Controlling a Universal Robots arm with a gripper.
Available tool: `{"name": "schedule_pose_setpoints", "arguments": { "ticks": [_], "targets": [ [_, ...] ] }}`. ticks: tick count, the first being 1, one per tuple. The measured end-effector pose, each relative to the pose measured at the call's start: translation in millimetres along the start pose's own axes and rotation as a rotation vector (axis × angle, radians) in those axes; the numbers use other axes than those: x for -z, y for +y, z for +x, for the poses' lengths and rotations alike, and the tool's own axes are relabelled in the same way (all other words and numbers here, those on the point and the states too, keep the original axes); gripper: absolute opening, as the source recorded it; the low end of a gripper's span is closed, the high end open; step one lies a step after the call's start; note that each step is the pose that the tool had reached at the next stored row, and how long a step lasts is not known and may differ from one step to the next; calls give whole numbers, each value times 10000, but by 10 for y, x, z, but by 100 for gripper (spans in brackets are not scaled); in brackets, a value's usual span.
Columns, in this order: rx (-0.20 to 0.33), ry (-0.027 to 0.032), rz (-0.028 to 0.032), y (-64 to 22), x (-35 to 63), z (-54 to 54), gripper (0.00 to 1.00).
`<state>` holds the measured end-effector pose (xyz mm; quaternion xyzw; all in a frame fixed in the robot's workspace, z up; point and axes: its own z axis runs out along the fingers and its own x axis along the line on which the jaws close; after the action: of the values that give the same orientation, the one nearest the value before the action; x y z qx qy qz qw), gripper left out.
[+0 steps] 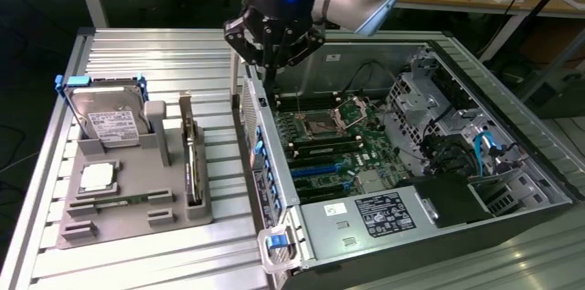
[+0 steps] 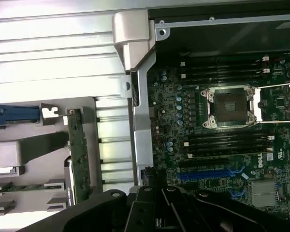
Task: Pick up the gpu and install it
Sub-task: 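Reach for the gpu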
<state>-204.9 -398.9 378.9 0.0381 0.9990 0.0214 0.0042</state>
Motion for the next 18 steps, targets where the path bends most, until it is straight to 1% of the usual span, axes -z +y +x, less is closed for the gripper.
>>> {"name": "schedule_pose_setpoints", "arguments": {
  "ticks": [1, 6, 9, 10, 12, 13, 18],
  "targets": [
    [-1, 1, 0, -2, -3, 27, 11],
    [0, 7, 0, -22, -36, 265, 11],
    [0, 12, 0, -32, -55, 389, 11],
    [-1, 15, 1, -37, -65, 453, 11],
    [0, 19, 1, -45, -78, 534, 11],
    [-1, 22, 1, -51, -92, 612, 11],
    [0, 38, 2, -66, -120, 795, 11]
  ]
}}
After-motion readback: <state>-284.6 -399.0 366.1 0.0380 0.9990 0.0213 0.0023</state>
